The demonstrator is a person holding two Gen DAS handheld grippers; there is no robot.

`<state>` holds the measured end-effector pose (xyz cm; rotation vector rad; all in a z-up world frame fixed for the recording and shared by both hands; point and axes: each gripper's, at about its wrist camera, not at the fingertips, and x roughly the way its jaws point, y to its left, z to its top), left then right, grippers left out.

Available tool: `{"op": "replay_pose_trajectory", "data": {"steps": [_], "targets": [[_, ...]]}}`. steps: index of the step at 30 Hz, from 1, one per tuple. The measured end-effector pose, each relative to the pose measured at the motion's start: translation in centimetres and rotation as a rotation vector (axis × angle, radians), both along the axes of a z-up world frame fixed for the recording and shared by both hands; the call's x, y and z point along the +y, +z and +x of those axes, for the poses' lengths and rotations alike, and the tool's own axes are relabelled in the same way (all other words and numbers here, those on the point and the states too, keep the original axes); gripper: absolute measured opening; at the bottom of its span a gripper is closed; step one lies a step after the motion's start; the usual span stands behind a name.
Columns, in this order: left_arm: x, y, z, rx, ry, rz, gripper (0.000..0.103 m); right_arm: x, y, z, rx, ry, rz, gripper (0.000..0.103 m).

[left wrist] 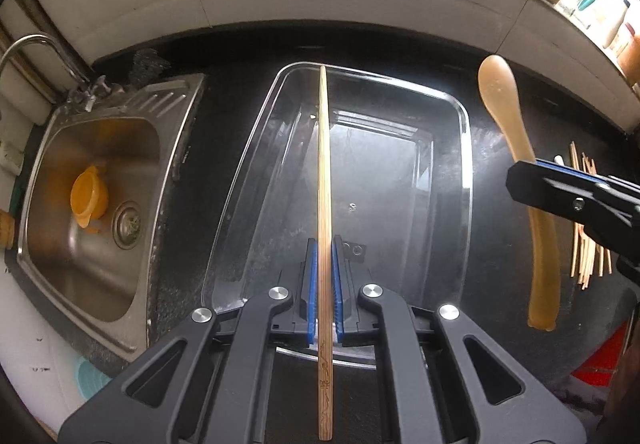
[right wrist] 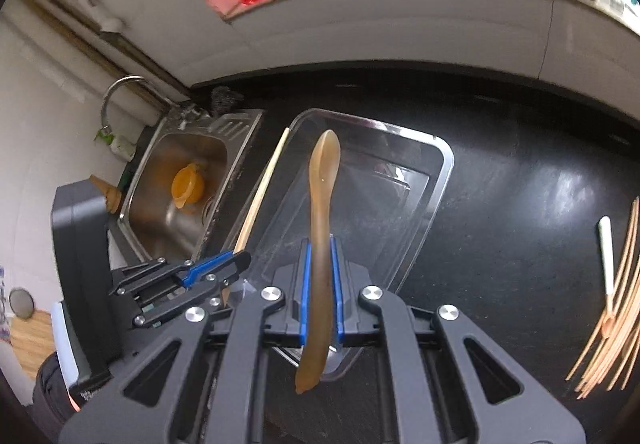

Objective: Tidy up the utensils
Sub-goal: 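Carry both utensils over the clear container and open both tools to drop them, then move both open tools back to the utensil pile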

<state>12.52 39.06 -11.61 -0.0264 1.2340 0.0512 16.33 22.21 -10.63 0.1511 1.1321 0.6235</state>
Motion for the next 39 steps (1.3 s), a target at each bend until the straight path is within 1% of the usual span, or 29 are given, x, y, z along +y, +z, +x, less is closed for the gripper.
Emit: {"op": "replay_pose_trajectory", "data": {"steps": [7, 10, 14, 15, 16, 17, 18, 19, 20, 21, 22, 23, 24, 27, 30, 33, 37, 39], "targets": [[0.3, -2.5, 1.6, 0.026, -0.031, -0.017, 0.006, 0.5, -3.8, 1.7, 0.074, -0.054, -0.011, 0.01], [0.5, -3.5, 2.2, 0.041, -0.045, -0.024, 0.006, 1.0, -4.9, 2.3, 0.1, -0.063, -0.018, 0.01], [0.7, -4.7, 2.7, 0.057, -0.064, -0.027, 0.006, 2.0, -5.7, 2.7, 0.104, -0.055, -0.035, 0.01], [0.7, -5.1, 2.9, 0.061, -0.073, -0.034, 0.006, 2.2, -5.8, 2.9, 0.112, -0.058, -0.038, 0.011], [0.8, -5.5, 3.0, 0.065, -0.078, -0.031, 0.008, 2.1, -6.1, 3.2, 0.131, -0.068, -0.039, 0.015], [0.9, -5.8, 3.1, 0.067, -0.072, -0.018, 0.011, 1.8, -6.1, 3.5, 0.146, -0.075, -0.048, 0.044], [1.2, -6.0, 3.2, 0.067, -0.067, -0.02, 0.029, 1.0, -5.7, 3.6, 0.134, -0.096, -0.051, 0.083], [1.4, -5.9, 3.2, 0.06, -0.062, -0.025, 0.065, 0.2, -5.2, 3.6, 0.105, -0.121, -0.049, 0.084], [1.7, -5.4, 2.9, 0.029, -0.047, -0.019, 0.08, -1.1, -4.3, 3.5, 0.059, -0.155, -0.044, 0.084], [1.8, -4.9, 2.7, -0.001, -0.041, -0.007, 0.088, -2.3, -3.7, 3.5, 0.046, -0.168, -0.032, 0.084], [1.9, -4.3, 2.4, -0.03, -0.039, 0.008, 0.088, -3.4, -3.4, 3.6, 0.053, -0.178, -0.018, 0.084], [2.0, -4.0, 2.2, -0.043, -0.04, 0.01, 0.089, -4.5, -3.0, 3.7, 0.052, -0.191, -0.002, 0.084], [2.0, -3.8, 2.0, -0.044, -0.037, 0.009, 0.09, -5.5, -2.7, 3.6, 0.045, -0.198, 0.003, 0.084], [2.0, -3.3, 1.4, -0.053, -0.01, 0.01, 0.091, -7.5, -1.8, 3.2, 0.021, -0.194, 0.002, 0.084], [1.7, -2.7, 0.9, -0.055, 0.02, 0.009, 0.091, -9.5, -1.0, 2.0, -0.009, -0.175, 0.002, 0.084], [0.6, -1.9, 0.0, -0.072, 0.047, 0.005, 0.091, -11.4, -0.2, 0.6, -0.047, -0.151, -0.018, 0.084], [-3.0, -0.4, -1.4, -0.112, 0.063, 0.0, 0.091, -14.7, 0.6, -0.7, -0.09, -0.154, -0.029, 0.084], [-5.4, 0.1, -2.0, -0.118, 0.051, -0.001, 0.091, -17.6, 0.9, -1.4, -0.107, -0.171, -0.041, 0.084]]}}
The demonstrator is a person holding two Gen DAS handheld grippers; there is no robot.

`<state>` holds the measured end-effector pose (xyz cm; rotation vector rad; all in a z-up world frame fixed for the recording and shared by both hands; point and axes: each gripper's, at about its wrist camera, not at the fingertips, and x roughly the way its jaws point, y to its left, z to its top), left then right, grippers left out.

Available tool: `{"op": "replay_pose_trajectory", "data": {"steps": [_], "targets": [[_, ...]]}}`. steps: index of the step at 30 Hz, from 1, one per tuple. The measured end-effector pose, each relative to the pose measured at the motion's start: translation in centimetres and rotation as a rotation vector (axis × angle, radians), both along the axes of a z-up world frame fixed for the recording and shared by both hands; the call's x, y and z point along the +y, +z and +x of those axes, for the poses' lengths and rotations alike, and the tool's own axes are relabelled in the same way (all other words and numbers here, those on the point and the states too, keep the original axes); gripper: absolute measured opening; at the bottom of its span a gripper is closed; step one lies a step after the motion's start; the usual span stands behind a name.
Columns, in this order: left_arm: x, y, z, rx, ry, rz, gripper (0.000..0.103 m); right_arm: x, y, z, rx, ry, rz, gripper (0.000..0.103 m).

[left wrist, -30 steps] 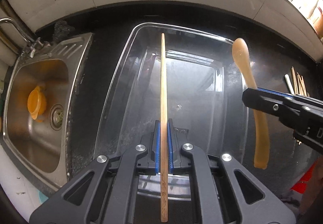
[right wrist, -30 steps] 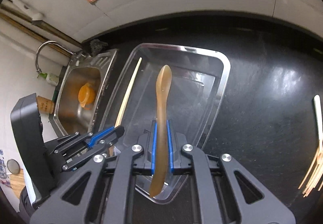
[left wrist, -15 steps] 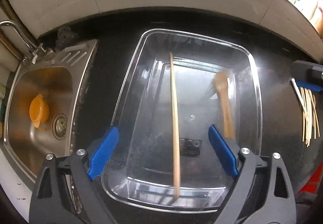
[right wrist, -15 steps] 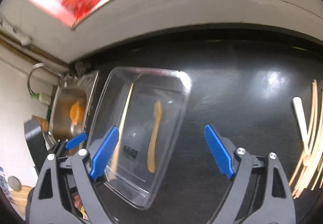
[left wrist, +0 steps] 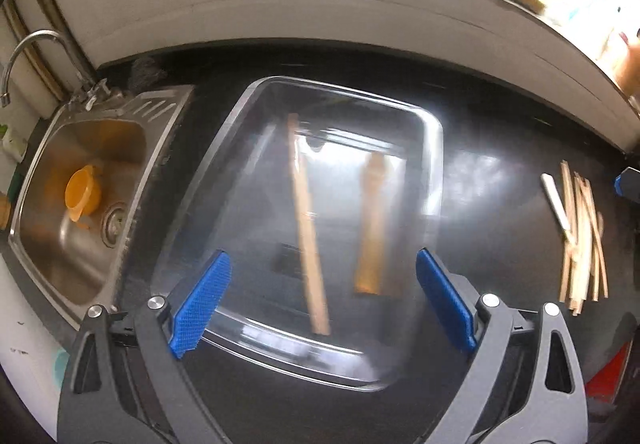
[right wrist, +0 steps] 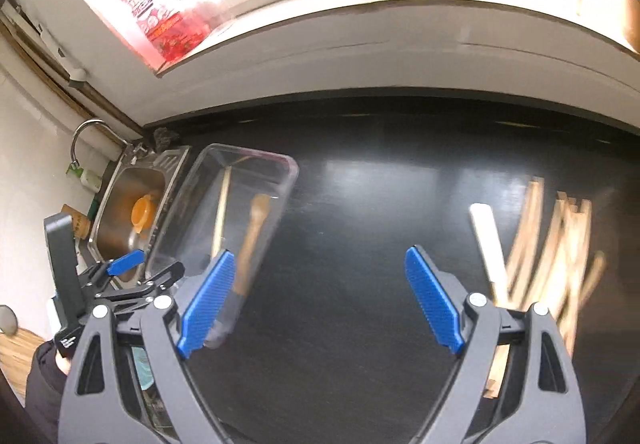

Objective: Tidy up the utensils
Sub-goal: 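Move both open tools back to the utensil pile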

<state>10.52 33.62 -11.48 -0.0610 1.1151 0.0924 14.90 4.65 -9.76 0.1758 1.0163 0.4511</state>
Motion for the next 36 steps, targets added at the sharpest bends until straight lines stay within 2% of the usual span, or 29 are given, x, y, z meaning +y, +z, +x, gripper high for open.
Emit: {"op": "replay_pose_trajectory", "data": {"steps": [3, 8, 12, 17, 22, 29, 36], "targets": [[-4.2, 0.8, -1.0, -0.012, -0.018, -0.008, 0.091, -4.1, 0.4, -1.3, -0.031, -0.028, -0.027, 0.084], [-12.1, 1.5, -2.5, -0.028, -0.065, -0.063, 0.092, -14.4, 0.3, -4.5, -0.069, -0.131, -0.114, 0.084], [-18.3, 0.8, -3.2, -0.012, -0.139, -0.063, 0.092, -22.4, -1.4, -6.5, -0.036, -0.23, -0.123, 0.084], [-24.5, 0.0, -3.3, 0.01, -0.201, -0.051, 0.092, -29.0, -3.6, -8.1, 0.014, -0.312, -0.11, 0.084], [-28.1, 0.1, -2.7, 0.005, -0.238, -0.033, 0.092, -31.4, -4.3, -8.7, 0.018, -0.324, -0.107, 0.084], [-30.1, -0.3, -1.4, 0.019, -0.252, -0.019, 0.092, -31.8, -5.2, -8.0, 0.037, -0.317, -0.111, 0.084], [-30.5, -4.1, 4.2, 0.089, -0.156, -0.032, 0.092, -30.4, -8.6, -3.5, 0.137, -0.395, -0.124, 0.084]]}}
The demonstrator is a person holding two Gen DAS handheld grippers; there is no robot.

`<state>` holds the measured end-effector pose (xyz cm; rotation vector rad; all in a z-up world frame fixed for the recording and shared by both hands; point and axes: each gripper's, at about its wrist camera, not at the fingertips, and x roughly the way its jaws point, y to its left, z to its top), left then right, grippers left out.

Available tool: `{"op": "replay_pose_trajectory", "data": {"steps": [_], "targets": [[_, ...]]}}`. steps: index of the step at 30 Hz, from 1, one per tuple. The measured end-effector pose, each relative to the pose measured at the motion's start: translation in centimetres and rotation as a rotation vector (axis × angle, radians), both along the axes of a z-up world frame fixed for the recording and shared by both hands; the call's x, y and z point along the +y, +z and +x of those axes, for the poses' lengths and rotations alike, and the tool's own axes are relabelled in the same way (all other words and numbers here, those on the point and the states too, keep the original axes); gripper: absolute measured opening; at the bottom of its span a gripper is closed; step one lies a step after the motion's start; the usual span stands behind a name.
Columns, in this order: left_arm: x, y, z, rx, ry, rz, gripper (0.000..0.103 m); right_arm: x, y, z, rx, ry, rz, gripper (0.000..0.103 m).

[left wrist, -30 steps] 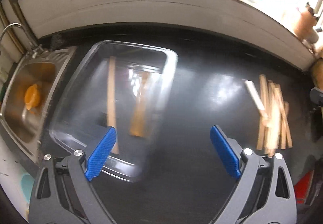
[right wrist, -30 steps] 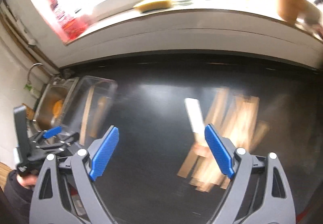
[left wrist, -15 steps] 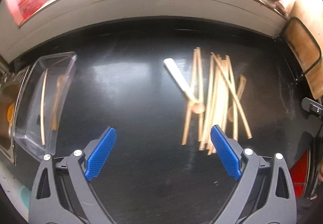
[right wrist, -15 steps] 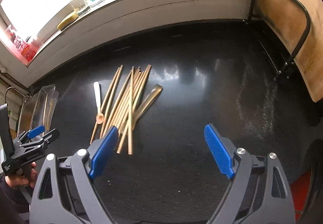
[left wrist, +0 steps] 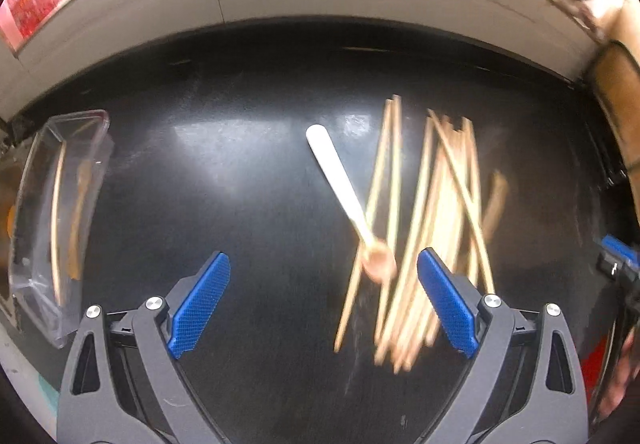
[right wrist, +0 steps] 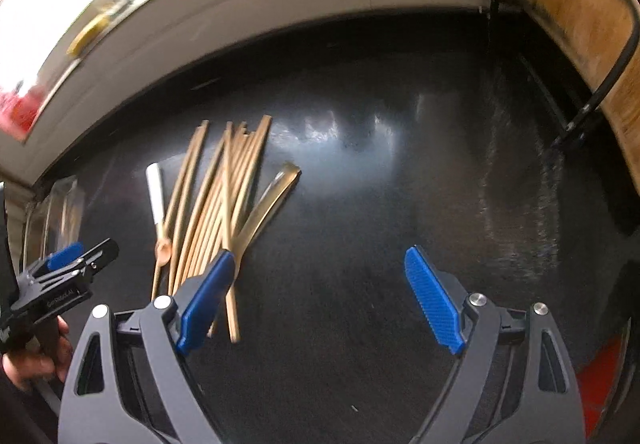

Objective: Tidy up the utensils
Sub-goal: 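Move both open tools back to the utensil pile, then grasp the white-handled orange spoon with the left tool while the right grasps an amber spoon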

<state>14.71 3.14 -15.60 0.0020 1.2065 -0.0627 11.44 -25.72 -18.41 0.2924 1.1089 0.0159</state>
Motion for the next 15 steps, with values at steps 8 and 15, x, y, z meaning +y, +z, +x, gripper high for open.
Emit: {"op": "replay_pose_trajectory", "data": {"steps": [8, 15], "targets": [[0.7, -5.7, 5.5, 0.082, 0.159, 0.034, 0.092, 2.2, -5.1, 5.3, 0.092, -0.094, -0.04, 0.084], [0.1, -6.5, 6.5, 0.051, 0.135, 0.054, 0.094, 3.0, -6.5, 7.1, 0.124, -0.17, -0.052, 0.084]]}}
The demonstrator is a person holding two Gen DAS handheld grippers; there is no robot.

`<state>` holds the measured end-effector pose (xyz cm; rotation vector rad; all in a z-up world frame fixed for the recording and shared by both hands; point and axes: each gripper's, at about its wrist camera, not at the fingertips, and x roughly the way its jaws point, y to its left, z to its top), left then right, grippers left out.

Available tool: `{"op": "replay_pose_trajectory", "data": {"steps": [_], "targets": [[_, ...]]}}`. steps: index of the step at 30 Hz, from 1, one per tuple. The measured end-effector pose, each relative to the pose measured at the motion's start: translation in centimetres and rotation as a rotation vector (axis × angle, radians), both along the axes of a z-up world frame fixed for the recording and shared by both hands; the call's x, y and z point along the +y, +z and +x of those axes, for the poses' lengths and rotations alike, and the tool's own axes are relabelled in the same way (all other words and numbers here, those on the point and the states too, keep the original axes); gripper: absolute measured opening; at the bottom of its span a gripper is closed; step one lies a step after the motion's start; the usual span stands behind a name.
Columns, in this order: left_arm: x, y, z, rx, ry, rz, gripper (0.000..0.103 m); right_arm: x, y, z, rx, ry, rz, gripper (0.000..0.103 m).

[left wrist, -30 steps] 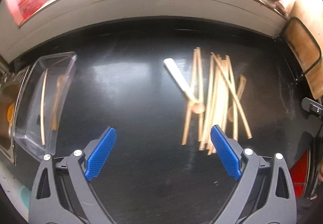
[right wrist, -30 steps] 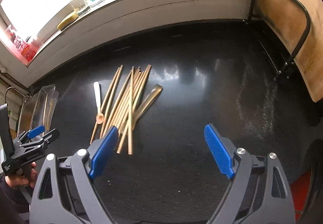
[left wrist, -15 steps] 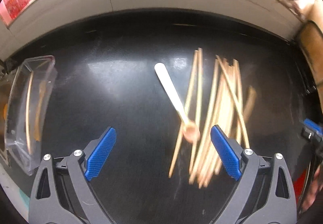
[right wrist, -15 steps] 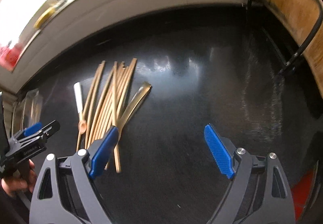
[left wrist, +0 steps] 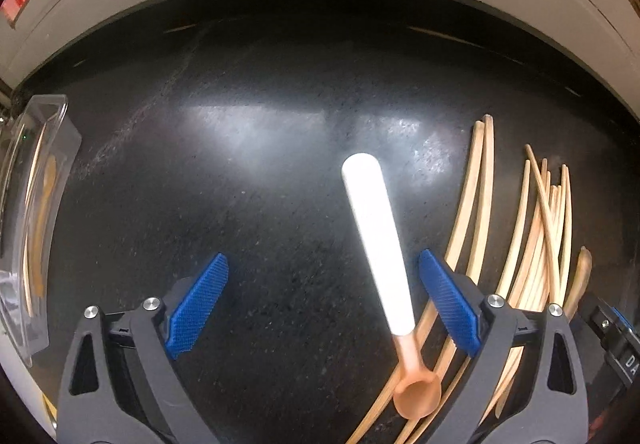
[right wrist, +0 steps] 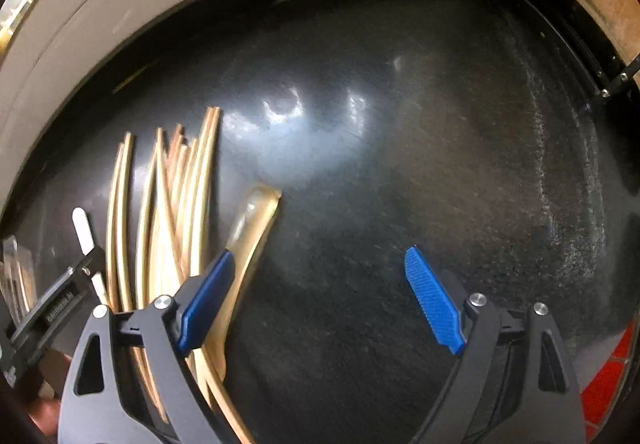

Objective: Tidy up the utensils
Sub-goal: 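Grasp the white-handled orange spoon with the left tool while the right grasps an amber spoon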

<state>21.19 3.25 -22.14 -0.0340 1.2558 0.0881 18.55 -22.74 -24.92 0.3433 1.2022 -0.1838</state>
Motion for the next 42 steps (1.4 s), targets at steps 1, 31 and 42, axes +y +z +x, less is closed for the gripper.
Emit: {"op": "replay_pose_trajectory", "data": {"steps": [1, 31, 42], "targets": [[0.0, 0.1, 0.0, 0.003, -0.005, -0.002, 0.094, 0.3, 0.2, 0.1, -0.003, -0.009, -0.007, 0.083], [0.8, 4.2, -3.4, -0.061, -0.227, 0.001, 0.015, 0.3, 1.7, -2.9, -0.06, 0.183, 0.114, 0.011], [3.3, 7.6, -7.0, -0.106, -0.194, 0.036, 0.015, -0.3, 2.8, -6.4, -0.104, 0.2, 0.129, 0.01]]}}
